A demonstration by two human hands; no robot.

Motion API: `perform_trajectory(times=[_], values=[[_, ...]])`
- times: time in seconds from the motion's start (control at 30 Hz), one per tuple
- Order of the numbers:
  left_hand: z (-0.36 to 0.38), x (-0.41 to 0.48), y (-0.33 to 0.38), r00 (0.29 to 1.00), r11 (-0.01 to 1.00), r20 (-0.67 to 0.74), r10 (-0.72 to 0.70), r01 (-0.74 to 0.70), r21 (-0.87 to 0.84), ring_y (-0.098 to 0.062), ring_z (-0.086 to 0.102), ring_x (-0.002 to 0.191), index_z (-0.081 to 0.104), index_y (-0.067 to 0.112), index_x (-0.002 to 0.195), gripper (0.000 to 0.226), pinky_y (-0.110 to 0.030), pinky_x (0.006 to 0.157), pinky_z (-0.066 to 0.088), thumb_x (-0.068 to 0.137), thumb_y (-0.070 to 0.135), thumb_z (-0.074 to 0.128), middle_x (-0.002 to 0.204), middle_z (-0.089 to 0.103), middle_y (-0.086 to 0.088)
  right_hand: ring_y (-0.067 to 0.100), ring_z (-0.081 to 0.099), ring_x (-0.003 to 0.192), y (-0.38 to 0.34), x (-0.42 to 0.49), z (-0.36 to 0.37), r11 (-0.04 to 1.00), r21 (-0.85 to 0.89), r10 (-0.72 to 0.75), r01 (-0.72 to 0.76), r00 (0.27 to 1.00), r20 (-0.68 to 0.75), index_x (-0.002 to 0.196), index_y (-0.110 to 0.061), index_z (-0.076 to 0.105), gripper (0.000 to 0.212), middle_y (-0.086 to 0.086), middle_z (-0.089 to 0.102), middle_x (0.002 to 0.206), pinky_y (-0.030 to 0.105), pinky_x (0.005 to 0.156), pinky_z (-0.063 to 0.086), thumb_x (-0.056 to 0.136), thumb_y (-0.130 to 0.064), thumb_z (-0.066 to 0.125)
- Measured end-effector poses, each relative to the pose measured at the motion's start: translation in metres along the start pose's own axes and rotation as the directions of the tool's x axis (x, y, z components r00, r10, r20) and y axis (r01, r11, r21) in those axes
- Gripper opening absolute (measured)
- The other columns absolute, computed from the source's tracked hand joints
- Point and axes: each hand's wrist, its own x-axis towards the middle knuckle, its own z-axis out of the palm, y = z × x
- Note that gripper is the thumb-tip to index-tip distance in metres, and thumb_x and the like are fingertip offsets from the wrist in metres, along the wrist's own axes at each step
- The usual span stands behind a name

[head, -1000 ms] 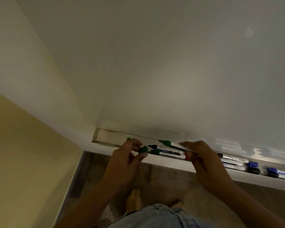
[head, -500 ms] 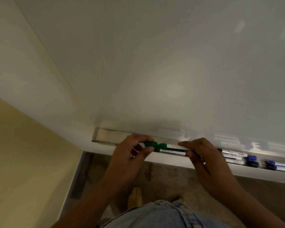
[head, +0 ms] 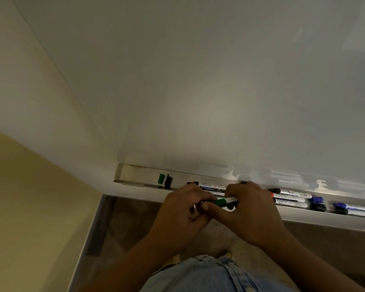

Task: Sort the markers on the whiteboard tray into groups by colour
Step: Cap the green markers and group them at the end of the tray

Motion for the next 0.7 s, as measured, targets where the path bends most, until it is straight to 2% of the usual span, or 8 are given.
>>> perform_trajectory(times=[0.2,0.33,0.37,0.43,0.5,0.57,0.6,0.7], values=[[0.004,-0.002,-0.004,1.0,1.0,-0.014,-0.001,0.001,0.031,-0.004,0.059,0.09,0.068,0.02,0.106,0.028,-0.019,0.082,0.049,0.078,0.018,0.068,0.098,0.067,0.004,0.0,0.042,0.044,0.002,0.007,0.009,0.999,-0.034,0.032,-0.035,0.997,-0.065,0.043,-0.029,0.041,0.06,-0.014,0.04,0.038,0.034,0.061,0.05,0.06,-0.086,0.048],[0.007,-0.005,-0.008,1.0,0.997,0.003,0.0,0.0,0.082,-0.003,0.056,0.093,0.063,0.023,0.111,0.025,-0.019,0.083,0.048,0.086,0.023,0.062,0.104,0.064,0.006,0.0,0.043,0.046,0.01,0.007,0.015,1.0,0.001,0.029,-0.029,0.999,-0.046,0.047,-0.032,0.042,0.058,-0.015,0.043,0.042,0.03,0.057,0.047,0.063,-0.089,0.042],[0.008,-0.004,-0.011,1.0,0.996,-0.014,-0.014,0.015,0.093,-0.001,0.056,0.092,0.063,0.024,0.111,0.023,-0.017,0.082,0.048,0.088,0.027,0.059,0.105,0.064,0.007,0.001,0.047,0.048,0.013,0.007,0.016,0.998,0.065,0.028,-0.028,1.0,-0.007,0.053,-0.034,0.046,0.055,-0.015,0.048,0.048,0.027,0.054,0.045,0.065,-0.088,0.041],[0.009,-0.003,-0.02,0.996,0.989,-0.053,-0.078,0.083,0.12,0.001,0.054,0.088,0.063,0.026,0.11,0.022,-0.013,0.08,0.046,0.09,0.032,0.058,0.107,0.062,0.009,-0.003,0.057,0.068,0.023,0.006,0.018,0.967,0.248,0.031,-0.052,0.996,0.088,0.074,-0.041,0.054,0.037,-0.02,0.059,0.07,0.015,0.058,0.042,0.072,-0.077,0.047],[0.008,0.0,-0.033,0.987,0.975,-0.082,-0.136,0.148,0.165,0.001,0.053,0.084,0.064,0.027,0.11,0.023,-0.012,0.078,0.044,0.087,0.032,0.062,0.107,0.06,0.011,-0.008,0.057,0.086,0.036,0.006,0.022,0.939,0.336,0.028,-0.071,0.991,0.132,0.097,-0.046,0.05,0.022,-0.026,0.058,0.09,0.009,0.063,0.045,0.08,-0.052,0.061],[0.008,0.006,-0.047,0.983,0.959,-0.092,-0.161,0.178,0.222,-0.001,0.053,0.081,0.065,0.028,0.109,0.024,-0.013,0.076,0.045,0.086,0.031,0.065,0.105,0.056,0.012,-0.004,0.058,0.09,0.05,0.005,0.027,0.938,0.34,0.028,-0.065,0.993,0.114,0.102,-0.044,0.047,0.034,-0.026,0.056,0.097,0.006,0.069,0.046,0.082,-0.027,0.068],[0.008,0.01,-0.053,0.981,0.952,-0.093,-0.169,0.187,0.243,-0.002,0.053,0.08,0.066,0.028,0.108,0.024,-0.015,0.075,0.047,0.085,0.03,0.066,0.103,0.056,0.012,-0.003,0.058,0.091,0.054,0.005,0.029,0.941,0.33,0.044,-0.076,0.994,0.103,0.103,-0.041,0.048,0.036,-0.025,0.056,0.098,0.008,0.072,0.047,0.082,-0.022,0.07],[0.013,0.023,-0.069,0.977,0.942,-0.111,-0.18,0.204,0.266,-0.005,0.054,0.08,0.068,0.025,0.107,0.022,-0.024,0.075,0.052,0.085,0.027,0.067,0.099,0.059,0.01,0.0,0.058,0.092,0.063,0.005,0.037,0.938,0.322,0.116,-0.129,0.992,0.058,0.111,-0.034,0.052,0.04,-0.015,0.059,0.1,0.02,0.079,0.049,0.079,-0.025,0.073]])
